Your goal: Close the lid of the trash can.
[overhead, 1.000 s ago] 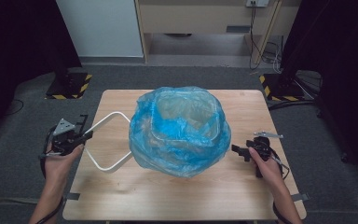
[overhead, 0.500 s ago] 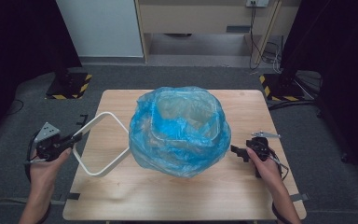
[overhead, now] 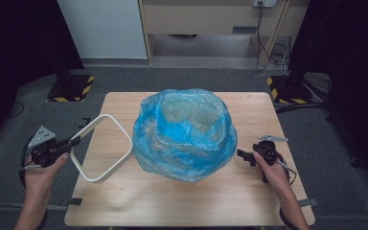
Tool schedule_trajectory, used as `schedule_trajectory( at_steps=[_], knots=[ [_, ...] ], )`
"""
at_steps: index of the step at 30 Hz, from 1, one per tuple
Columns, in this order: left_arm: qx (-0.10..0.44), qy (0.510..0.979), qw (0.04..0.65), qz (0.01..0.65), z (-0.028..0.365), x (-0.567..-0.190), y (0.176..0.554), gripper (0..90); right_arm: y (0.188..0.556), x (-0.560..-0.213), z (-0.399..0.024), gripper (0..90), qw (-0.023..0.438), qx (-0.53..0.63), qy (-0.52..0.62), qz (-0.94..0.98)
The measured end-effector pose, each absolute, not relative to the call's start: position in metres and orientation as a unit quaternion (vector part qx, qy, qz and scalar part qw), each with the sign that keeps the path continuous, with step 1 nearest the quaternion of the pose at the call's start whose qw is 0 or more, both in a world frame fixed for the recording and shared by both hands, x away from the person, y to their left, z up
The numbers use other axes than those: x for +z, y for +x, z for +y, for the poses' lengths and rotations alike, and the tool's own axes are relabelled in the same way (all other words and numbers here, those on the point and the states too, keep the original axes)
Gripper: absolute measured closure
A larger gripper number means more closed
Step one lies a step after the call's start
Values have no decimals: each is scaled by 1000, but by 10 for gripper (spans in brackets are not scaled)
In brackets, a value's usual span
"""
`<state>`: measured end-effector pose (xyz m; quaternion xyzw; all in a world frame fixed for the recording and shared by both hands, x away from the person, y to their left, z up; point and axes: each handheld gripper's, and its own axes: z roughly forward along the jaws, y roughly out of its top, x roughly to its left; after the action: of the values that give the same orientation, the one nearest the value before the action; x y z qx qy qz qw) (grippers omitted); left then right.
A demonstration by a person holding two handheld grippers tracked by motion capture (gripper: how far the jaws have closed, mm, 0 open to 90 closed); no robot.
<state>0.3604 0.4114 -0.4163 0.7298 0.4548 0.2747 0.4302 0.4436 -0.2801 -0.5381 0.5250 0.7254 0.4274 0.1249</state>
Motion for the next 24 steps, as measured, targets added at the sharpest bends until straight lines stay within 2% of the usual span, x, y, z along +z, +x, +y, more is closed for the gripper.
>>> schedule_trajectory(
  at_steps=[7,24],
  knots=[
    [273,726,438,455,412,-412,366,813,443,-538,-280,86,124,427,526,725],
    [286,710,470,439,430,-372,343,813,443,-538,-280,86,124,427,525,726]
  ],
)
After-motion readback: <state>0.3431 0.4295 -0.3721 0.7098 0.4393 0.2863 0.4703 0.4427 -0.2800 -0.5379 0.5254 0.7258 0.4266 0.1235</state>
